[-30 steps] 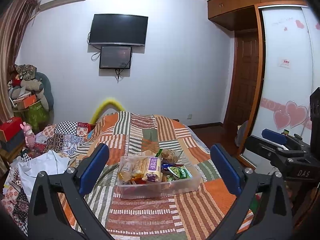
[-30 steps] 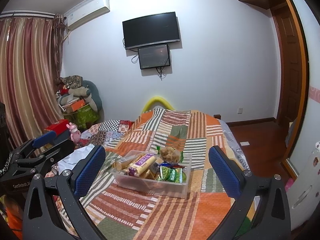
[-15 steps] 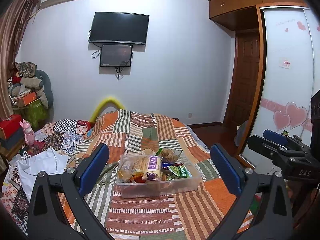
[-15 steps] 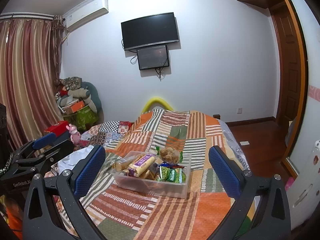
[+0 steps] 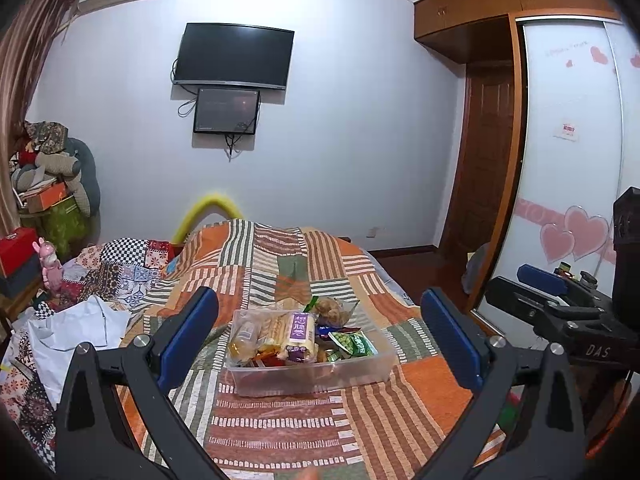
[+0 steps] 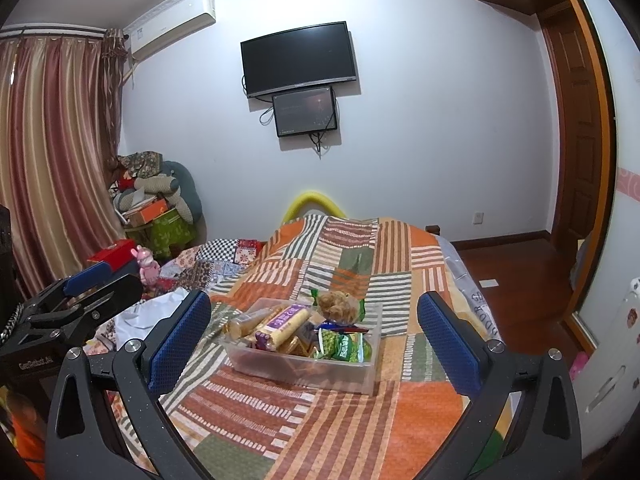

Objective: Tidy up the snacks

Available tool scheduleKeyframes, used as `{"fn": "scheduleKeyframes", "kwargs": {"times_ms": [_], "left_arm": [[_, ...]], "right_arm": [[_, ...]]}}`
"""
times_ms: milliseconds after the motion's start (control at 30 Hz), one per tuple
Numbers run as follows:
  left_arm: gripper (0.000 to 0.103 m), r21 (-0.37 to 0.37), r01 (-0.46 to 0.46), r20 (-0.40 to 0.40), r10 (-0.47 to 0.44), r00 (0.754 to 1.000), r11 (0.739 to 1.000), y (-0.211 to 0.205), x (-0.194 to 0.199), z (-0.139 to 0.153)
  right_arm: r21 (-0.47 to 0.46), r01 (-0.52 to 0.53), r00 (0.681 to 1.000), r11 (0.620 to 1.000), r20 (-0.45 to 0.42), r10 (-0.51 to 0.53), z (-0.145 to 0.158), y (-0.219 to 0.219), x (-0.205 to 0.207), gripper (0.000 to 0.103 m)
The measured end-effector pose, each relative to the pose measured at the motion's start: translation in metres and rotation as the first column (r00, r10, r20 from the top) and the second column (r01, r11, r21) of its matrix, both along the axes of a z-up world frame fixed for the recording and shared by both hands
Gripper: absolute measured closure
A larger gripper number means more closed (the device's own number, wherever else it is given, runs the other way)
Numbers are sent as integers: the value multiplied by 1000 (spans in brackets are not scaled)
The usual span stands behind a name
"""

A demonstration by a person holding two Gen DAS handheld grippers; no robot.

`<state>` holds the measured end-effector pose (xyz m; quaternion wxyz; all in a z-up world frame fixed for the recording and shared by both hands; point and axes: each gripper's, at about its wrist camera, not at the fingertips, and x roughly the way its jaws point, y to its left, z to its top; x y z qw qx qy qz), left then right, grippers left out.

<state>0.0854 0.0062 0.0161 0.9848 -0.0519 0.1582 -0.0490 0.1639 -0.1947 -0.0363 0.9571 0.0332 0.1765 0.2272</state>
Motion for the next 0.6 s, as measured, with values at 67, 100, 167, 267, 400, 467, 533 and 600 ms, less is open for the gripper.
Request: {"fn": "scheduleKeyframes", "kwargs": {"times_ms": [67, 100, 167, 267, 400, 467, 533, 600], "left_arm": [[0, 4, 2, 2, -2, 1000, 1000, -1, 0, 0], [1, 5, 3, 2, -3, 1000, 1000, -1, -1, 0], [0, 2, 5, 2, -5, 1000, 1000, -2, -1, -1], [1, -2, 7, 2, -7, 1000, 1000, -1, -2, 0], [1, 3, 9, 1, -9, 1000, 1000, -1, -2, 0], [1, 0, 15, -1, -15, 1000, 1000, -1, -2, 0], [1, -8, 22, -6, -23, 1000, 1000, -1, -1, 0], [0, -12, 26, -10, -26, 1000, 1000, -2, -1, -1]], "right_arm": [[0, 2, 1000, 1000, -1, -2, 0, 0, 0, 0], [2, 1, 1000, 1000, -2, -1, 1, 0, 1, 0], [5, 2, 1000, 1000, -3, -1, -1, 0, 1, 0], [4, 2, 1000, 1000, -3, -2, -1, 0, 1, 0], [4, -1, 1000, 1000, -4, 1, -1, 0, 1, 0], [3, -2, 1000, 1000, -4, 2, -2, 0, 1, 0], [2, -2, 1000, 1000, -5, 2, -2, -1, 1, 0], [2, -2, 1000, 1000, -6, 2, -2, -1, 1, 0]]}}
